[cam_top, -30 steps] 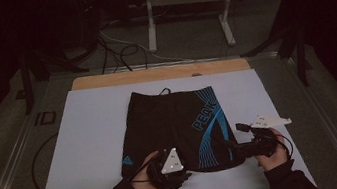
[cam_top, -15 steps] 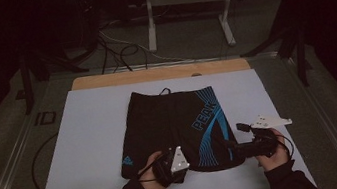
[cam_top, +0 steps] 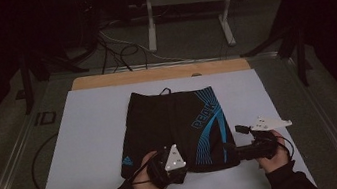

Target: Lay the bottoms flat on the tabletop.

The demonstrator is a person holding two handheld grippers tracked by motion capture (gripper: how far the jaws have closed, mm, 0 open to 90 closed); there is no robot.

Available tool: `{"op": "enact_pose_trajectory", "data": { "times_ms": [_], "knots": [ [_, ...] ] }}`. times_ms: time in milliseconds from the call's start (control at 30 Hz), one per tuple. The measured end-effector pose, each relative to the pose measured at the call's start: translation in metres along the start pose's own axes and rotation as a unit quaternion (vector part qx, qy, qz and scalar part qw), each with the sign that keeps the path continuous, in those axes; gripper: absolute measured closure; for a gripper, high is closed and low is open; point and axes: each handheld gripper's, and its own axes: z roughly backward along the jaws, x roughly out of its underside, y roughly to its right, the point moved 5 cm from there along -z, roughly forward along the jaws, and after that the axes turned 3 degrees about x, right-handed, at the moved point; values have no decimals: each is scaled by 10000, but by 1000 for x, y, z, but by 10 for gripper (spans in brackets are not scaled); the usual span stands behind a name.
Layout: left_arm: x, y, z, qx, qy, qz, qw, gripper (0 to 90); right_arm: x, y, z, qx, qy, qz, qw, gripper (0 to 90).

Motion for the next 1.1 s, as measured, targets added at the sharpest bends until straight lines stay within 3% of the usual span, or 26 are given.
{"op": "enact_pose_trajectory", "data": {
  "times_ms": [267,400,533,667,767,800,1100],
  "knots": [
    [21,3,-7,259,-286,23,9993,806,1,2,0,60,2,-27,10000,149],
    [24,3,-3,401,-73,61,9991,722,2,3,-1,51,2,-56,10000,149],
    [22,0,3,446,157,206,9987,429,3,3,-2,31,6,-40,10000,149],
    [22,-5,7,279,347,396,9982,140,4,2,-4,-17,-7,-24,10000,148],
    [22,-9,10,405,418,363,9976,91,4,1,-5,-39,5,-3,10000,148],
    [23,-10,11,448,462,385,9972,21,4,1,-6,-33,-3,10,10000,147],
    [28,-24,28,575,767,529,9940,0,6,-3,-8,-140,75,117,9998,139]
  ]
}}
